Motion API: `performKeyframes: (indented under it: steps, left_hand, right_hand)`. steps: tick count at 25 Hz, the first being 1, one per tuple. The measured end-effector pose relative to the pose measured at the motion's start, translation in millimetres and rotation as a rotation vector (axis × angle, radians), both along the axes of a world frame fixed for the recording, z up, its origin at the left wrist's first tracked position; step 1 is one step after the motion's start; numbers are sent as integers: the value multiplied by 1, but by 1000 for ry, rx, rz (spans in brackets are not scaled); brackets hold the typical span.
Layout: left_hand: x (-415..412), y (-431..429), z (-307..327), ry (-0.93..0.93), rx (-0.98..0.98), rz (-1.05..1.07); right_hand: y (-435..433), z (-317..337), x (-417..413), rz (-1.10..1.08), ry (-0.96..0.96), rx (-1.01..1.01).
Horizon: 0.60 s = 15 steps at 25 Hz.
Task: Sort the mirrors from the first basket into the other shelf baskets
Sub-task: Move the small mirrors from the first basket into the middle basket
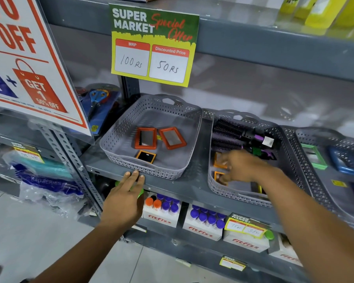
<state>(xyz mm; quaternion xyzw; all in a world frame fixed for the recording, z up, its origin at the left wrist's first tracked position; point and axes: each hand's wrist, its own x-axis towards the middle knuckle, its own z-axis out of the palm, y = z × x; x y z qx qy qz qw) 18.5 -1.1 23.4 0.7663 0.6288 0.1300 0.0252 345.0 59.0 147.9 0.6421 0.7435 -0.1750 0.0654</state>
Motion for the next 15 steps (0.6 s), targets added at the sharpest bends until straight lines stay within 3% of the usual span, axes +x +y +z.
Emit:
performKeyframes:
  steps: [4,6,15]
  left_hand:
    - [2,-2,2,-20,27,-11]
    - [3,-3,4,-24,40,-9]
    - [3,-2,1,-85,48,8]
  right_hand:
    - [21,31,-40,18,308,173]
    - [28,35,-76,140,350,173]
    - [66,1,-185,539,-15,132]
